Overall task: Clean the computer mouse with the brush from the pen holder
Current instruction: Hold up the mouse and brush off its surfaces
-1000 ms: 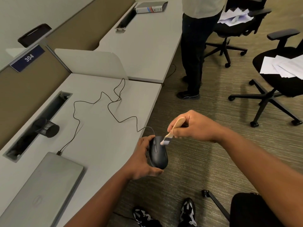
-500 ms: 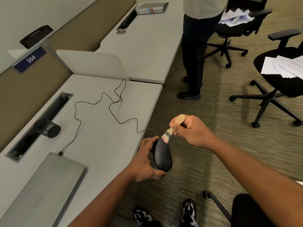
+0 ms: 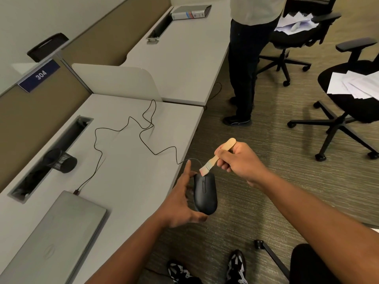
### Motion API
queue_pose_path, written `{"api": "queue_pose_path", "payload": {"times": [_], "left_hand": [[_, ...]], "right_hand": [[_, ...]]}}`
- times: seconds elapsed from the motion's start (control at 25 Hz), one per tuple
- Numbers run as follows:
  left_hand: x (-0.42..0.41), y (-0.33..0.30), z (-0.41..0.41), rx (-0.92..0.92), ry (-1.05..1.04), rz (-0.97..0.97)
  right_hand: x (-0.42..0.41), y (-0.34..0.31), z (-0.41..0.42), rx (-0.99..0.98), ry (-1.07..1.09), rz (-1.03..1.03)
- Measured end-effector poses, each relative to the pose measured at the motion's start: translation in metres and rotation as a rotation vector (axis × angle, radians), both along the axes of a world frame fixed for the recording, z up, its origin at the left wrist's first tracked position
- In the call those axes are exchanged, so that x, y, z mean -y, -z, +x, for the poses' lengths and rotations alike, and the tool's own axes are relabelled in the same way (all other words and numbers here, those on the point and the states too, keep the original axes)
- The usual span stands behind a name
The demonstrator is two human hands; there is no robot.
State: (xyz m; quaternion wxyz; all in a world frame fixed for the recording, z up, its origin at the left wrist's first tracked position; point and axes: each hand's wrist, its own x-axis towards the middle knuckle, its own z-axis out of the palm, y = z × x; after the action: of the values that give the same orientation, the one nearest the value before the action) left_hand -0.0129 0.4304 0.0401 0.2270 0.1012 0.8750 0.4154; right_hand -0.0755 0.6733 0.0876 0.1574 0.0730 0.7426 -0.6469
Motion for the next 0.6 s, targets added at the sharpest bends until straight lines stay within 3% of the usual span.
{"api": "queue_pose_path", "payload": {"times": [0.16,0.24,0.32,0.4,0.48,0.6], "left_hand": [[0.002,0.003,0.001,0.004,0.013,0.002],[0.002,0.002,0.001,-0.004,0.021,0.004],[0.002,0.001,0.001,-0.004,0.018,0.0],[0.001,0.001,0.0,0.003,0.019,-0.003],[0.001,0.001,-0.002,0.017,0.014,-0.003],[0.001,0.0,-0.001,0.022,0.011,-0.007]], "right_hand": [[-0.003,0.001,0.0,-0.114,0.058,0.19],[-0.004,0.0,0.001,-0.163,0.081,0.12],[-0.001,-0.002,0.002,-0.112,0.02,-0.051],[0.004,-0.003,0.004,-0.051,-0.065,-0.089],[0.007,-0.003,0.007,-0.056,-0.084,-0.013],[0.007,-0.003,0.01,-0.265,-0.088,0.255]]}}
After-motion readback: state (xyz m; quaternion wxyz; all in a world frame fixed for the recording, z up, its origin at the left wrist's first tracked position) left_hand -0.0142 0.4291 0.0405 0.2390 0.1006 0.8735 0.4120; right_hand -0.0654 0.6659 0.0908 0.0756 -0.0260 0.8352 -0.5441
